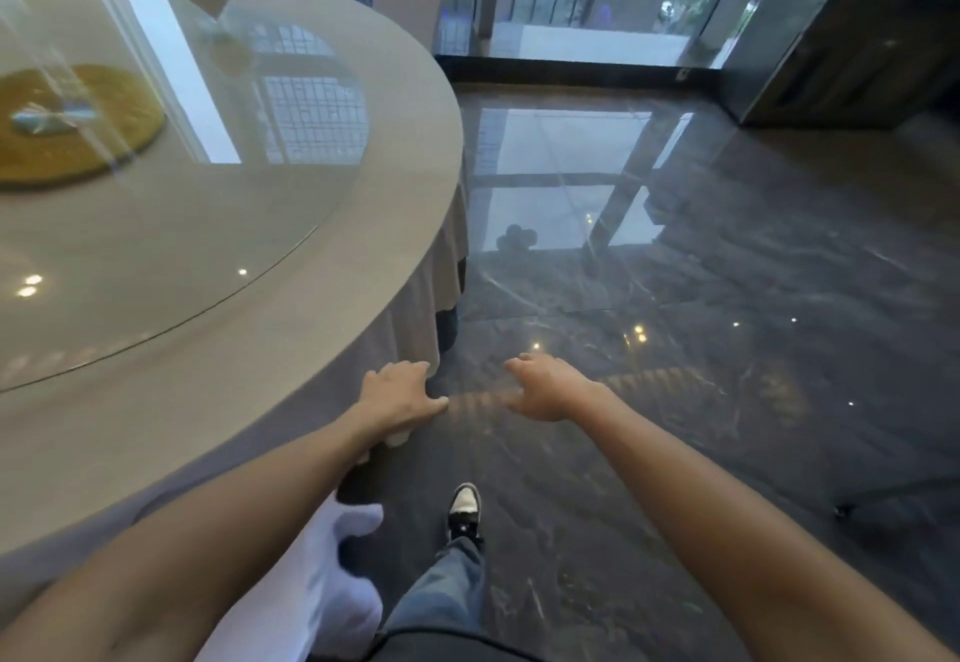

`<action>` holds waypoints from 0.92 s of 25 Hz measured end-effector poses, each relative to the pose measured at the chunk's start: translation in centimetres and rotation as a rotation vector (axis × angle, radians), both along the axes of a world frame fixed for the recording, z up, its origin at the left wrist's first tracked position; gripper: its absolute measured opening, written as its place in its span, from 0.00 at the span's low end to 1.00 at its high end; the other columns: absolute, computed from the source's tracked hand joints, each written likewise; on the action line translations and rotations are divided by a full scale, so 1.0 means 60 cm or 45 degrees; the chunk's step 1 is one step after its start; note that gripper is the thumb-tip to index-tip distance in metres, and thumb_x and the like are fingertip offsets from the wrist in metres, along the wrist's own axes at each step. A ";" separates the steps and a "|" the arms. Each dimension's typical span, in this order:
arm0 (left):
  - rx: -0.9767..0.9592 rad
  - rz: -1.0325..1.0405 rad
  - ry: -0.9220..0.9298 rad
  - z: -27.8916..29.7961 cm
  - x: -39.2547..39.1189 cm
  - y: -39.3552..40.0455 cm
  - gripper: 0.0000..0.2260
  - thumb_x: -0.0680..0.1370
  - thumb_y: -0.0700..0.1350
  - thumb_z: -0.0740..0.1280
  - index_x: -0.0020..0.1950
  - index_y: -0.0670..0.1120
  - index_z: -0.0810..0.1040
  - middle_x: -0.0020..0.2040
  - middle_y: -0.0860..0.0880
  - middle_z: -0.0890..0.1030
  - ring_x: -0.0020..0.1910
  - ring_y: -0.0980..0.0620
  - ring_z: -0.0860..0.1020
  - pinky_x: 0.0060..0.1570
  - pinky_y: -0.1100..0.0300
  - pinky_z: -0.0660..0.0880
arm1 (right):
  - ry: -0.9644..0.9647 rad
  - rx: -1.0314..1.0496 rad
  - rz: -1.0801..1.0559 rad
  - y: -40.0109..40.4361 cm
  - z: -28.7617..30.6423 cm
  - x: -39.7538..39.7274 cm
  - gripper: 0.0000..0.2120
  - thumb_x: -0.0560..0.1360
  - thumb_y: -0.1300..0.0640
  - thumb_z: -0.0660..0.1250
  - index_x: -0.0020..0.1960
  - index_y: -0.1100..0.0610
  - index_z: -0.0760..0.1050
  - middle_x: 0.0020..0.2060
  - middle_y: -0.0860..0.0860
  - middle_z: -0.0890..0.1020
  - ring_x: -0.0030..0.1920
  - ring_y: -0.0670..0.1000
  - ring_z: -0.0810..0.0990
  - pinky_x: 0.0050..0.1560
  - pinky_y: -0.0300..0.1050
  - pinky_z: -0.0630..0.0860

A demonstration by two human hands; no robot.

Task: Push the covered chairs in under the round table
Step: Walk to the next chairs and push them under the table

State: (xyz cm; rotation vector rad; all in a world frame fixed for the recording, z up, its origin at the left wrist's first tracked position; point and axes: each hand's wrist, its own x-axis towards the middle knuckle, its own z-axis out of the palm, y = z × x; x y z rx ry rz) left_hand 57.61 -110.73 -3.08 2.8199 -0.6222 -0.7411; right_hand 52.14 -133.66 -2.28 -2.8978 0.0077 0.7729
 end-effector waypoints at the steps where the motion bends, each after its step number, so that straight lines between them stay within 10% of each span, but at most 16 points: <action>1: 0.003 -0.016 0.016 -0.007 0.036 -0.036 0.30 0.72 0.66 0.62 0.68 0.49 0.74 0.65 0.47 0.78 0.64 0.44 0.76 0.60 0.48 0.72 | 0.016 -0.005 -0.014 -0.033 -0.008 0.032 0.28 0.74 0.39 0.63 0.67 0.55 0.71 0.63 0.55 0.76 0.64 0.60 0.74 0.63 0.56 0.71; 16: 0.047 -0.066 0.022 -0.004 0.634 -0.558 0.22 0.71 0.67 0.61 0.49 0.50 0.73 0.56 0.47 0.81 0.56 0.44 0.78 0.56 0.46 0.74 | 0.192 -0.034 0.046 -0.554 -0.033 0.618 0.28 0.75 0.40 0.64 0.72 0.51 0.69 0.69 0.53 0.74 0.68 0.59 0.71 0.64 0.56 0.70; 23: 0.055 0.143 -0.002 0.005 0.897 -0.774 0.31 0.71 0.68 0.61 0.67 0.49 0.73 0.66 0.44 0.77 0.65 0.43 0.74 0.63 0.45 0.71 | 0.126 0.016 0.217 -0.776 -0.015 0.946 0.30 0.76 0.39 0.63 0.73 0.51 0.67 0.68 0.54 0.73 0.67 0.59 0.71 0.67 0.59 0.67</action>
